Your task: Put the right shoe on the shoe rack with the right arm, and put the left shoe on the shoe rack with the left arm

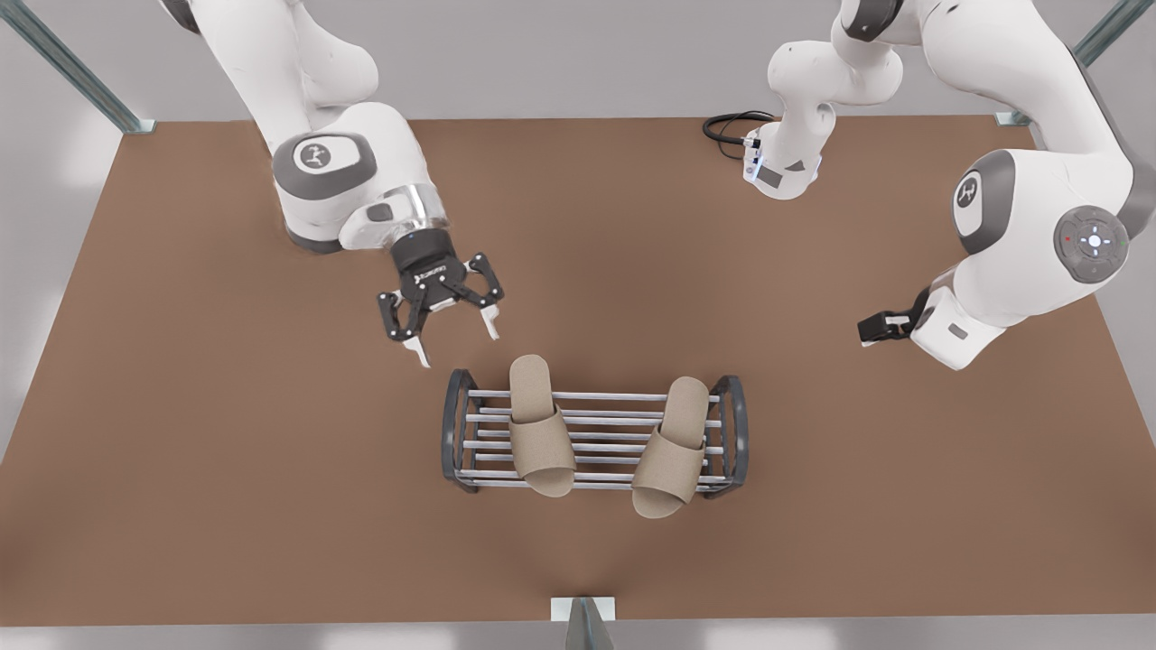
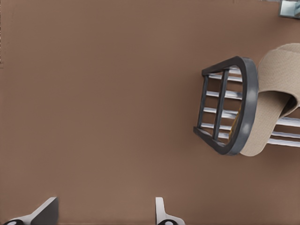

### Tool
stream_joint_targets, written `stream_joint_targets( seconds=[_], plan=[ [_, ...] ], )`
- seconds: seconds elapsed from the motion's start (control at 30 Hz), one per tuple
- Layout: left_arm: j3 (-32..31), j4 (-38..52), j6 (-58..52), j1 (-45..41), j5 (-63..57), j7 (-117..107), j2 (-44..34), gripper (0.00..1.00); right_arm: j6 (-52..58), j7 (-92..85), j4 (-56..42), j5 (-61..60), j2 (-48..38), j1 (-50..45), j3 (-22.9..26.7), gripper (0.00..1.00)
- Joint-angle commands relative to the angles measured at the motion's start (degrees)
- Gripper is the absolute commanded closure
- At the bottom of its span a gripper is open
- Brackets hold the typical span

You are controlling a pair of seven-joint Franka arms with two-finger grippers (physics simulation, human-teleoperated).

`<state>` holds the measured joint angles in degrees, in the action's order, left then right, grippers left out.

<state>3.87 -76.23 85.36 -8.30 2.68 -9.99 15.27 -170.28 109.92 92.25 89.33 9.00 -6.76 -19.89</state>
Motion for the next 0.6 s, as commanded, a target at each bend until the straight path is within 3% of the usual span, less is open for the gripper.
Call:
stream_joint_targets(
  seconds=[0.0, 0.03, 0.07, 0.13, 0.3, 0.4, 0.57],
  plan=[
    [0.0, 0.0, -0.2, 0.0, -0.2, -9.8, -0.1, 0.00, 36.8, -78.6, -4.3, -70.7, 0.4, 9.3, 0.9, 0.00],
    [0.0, 0.0, -0.2, -0.1, -0.2, -9.8, 0.0, 0.00, 51.3, -98.3, -5.4, -82.1, -0.7, 10.0, 10.6, 0.00],
    [0.0, 0.0, -0.2, -0.1, -0.2, -9.8, -0.1, 0.00, 63.0, -102.2, -5.1, -87.5, -2.5, 10.5, 15.3, 0.00],
    [0.0, 0.0, -0.2, -0.1, -0.2, -9.8, -0.1, 0.00, 77.3, -108.9, -3.2, -88.1, -4.3, 16.0, 16.4, 0.00],
    [0.0, 0.0, -0.3, -0.1, -0.3, -10.0, 0.1, 0.00, 76.4, -114.6, -1.6, -88.2, -3.1, 14.1, 17.5, 0.00],
    [-0.1, 0.3, -0.1, -0.1, -0.3, -9.9, 0.4, 0.00, 75.7, -114.1, -10.4, -88.5, 7.3, 13.7, 17.0, 0.00],
    [-0.4, 0.8, 0.0, -0.1, -0.1, -9.7, 0.6, 0.00, 74.4, -114.5, -10.1, -90.8, 8.4, 13.7, 16.9, 0.00]
  ],
)
